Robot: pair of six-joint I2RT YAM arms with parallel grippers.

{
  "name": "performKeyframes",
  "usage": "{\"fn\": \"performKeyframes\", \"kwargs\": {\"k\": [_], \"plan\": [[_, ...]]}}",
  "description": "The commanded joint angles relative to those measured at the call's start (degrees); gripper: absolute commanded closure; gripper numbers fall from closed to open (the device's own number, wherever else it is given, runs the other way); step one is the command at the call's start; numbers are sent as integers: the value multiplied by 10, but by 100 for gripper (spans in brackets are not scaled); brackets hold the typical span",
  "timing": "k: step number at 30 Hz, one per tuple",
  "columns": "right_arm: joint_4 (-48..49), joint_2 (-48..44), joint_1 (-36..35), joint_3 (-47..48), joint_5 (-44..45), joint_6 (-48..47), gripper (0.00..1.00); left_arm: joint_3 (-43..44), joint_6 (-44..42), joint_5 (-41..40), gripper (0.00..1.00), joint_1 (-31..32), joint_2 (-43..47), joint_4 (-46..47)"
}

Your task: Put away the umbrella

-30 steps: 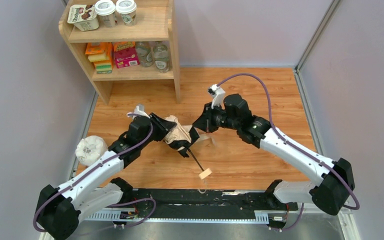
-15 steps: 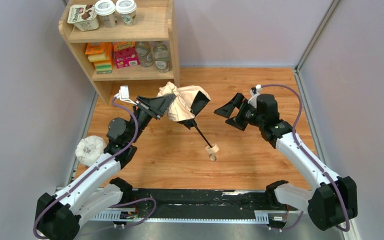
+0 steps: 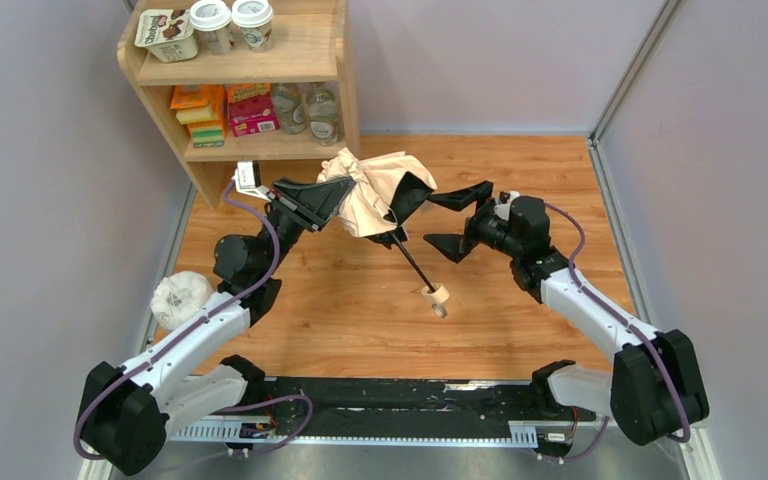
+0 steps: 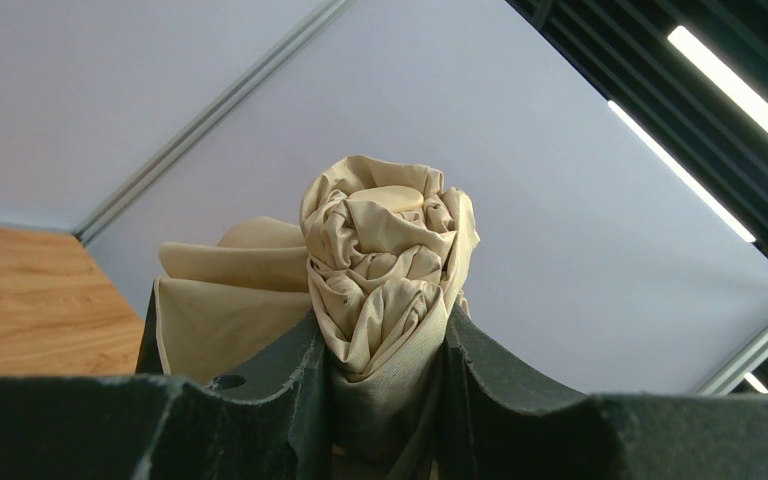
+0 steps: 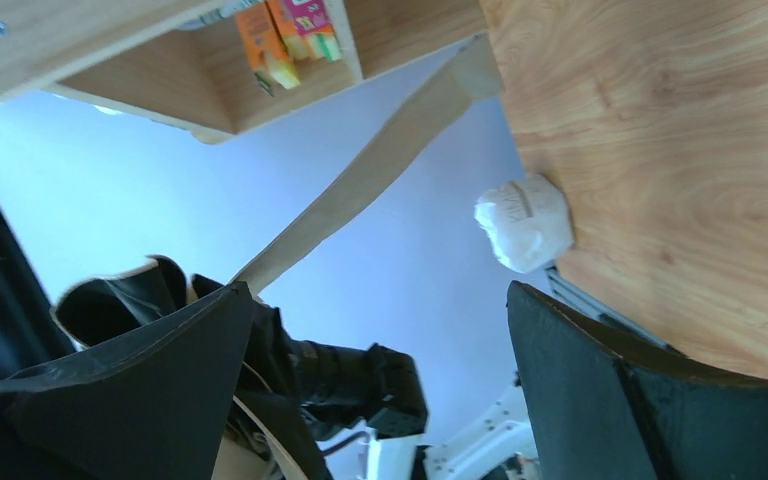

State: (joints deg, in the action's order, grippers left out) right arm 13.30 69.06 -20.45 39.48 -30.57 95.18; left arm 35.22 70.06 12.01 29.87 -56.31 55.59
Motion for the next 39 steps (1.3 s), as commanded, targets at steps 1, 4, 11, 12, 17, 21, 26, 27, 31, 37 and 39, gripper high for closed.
{"fn": "performKeyframes", "kwargs": {"k": [1, 4, 11, 12, 17, 21, 26, 27, 31, 37, 39], "plan": [[34, -25, -2, -1, 32, 119, 0, 12, 29, 8, 100, -2, 9, 94], [30, -21, -3, 11, 30, 136, 0, 7, 35, 9, 100, -2, 6, 102], [40, -15, -3, 31, 50, 150, 0, 0, 48, 13, 100, -2, 2, 111], [39, -16, -2, 33, 53, 150, 0, -2, 49, 13, 100, -2, 2, 116], [52, 2, -2, 57, 39, 158, 0, -9, 51, 14, 100, -2, 6, 112], [88, 17, -12, 71, 37, 175, 0, -9, 57, 17, 100, -2, 0, 115], [209, 56, -10, 67, 40, 203, 39, -18, 68, 20, 100, -2, -9, 133], [249, 70, -7, 67, 39, 197, 55, -23, 68, 21, 100, -2, -7, 132], [370, 107, 3, 62, 17, 204, 100, -38, 66, 10, 100, -2, 4, 123], [82, 22, 30, 166, -4, -101, 100, -50, 31, -27, 100, -2, 56, -45], [-48, -5, 21, 245, 19, -249, 100, -37, 9, -37, 100, -2, 66, -153]]}}
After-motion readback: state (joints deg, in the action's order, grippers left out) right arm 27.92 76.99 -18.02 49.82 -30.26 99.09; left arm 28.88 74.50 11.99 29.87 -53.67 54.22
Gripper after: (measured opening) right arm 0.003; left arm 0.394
